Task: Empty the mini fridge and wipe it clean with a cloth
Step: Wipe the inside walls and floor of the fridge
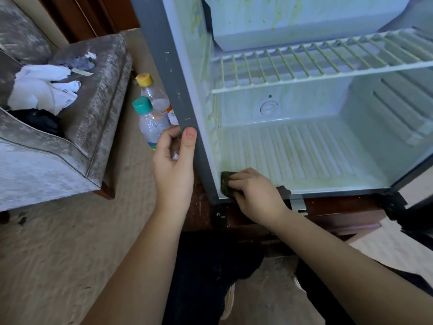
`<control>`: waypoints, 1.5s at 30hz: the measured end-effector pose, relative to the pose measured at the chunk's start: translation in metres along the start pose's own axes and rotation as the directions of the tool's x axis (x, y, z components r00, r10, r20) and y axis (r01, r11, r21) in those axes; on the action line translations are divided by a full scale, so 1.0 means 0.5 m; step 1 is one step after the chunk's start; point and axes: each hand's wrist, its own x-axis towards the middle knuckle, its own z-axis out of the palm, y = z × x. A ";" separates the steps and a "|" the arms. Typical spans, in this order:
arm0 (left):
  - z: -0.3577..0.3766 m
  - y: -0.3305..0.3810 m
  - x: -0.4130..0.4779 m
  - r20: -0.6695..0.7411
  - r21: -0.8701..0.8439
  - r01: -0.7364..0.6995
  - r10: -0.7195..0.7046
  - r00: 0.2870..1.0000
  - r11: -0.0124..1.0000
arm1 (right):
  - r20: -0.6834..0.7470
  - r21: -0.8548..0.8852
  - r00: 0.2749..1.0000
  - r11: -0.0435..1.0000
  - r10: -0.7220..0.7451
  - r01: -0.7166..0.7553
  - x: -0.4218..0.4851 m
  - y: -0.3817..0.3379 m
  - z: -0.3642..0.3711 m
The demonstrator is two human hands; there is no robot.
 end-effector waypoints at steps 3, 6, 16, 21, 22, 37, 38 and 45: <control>-0.001 -0.001 0.001 -0.005 -0.005 0.018 -0.018 1.000 1.000 | -0.056 0.031 0.998 0.999 -0.005 0.006 -0.012 0.000 0.010; -0.002 -0.002 0.004 0.005 -0.002 0.011 -0.011 1.000 1.000 | -0.076 0.063 0.994 0.995 0.076 -0.071 0.018 0.006 0.018; -0.007 -0.027 0.016 0.020 0.002 -0.053 0.053 0.998 0.999 | -0.158 0.240 0.816 0.823 0.557 -0.515 0.262 0.072 0.049; -0.006 -0.030 0.017 0.025 0.027 -0.109 0.108 0.994 0.994 | -0.133 0.646 0.768 0.642 0.627 -0.412 0.298 0.090 0.038; -0.009 -0.032 0.018 0.029 0.029 -0.110 0.109 0.994 0.994 | -0.122 0.710 0.770 0.597 0.627 -0.374 0.295 0.087 0.034; 0.009 -0.008 0.002 -0.023 -0.102 -0.016 0.014 1.000 0.995 | -0.020 0.741 0.865 0.588 0.501 -0.324 0.017 -0.061 -0.013; 0.011 -0.009 0.001 -0.027 -0.102 -0.003 0.000 1.000 0.995 | -0.020 0.742 0.861 0.584 0.508 -0.328 0.004 -0.070 -0.005; 0.005 -0.016 0.004 -0.033 -0.062 -0.001 -0.001 0.999 0.998 | -0.225 0.760 0.867 0.637 0.444 -0.129 0.027 -0.126 -0.054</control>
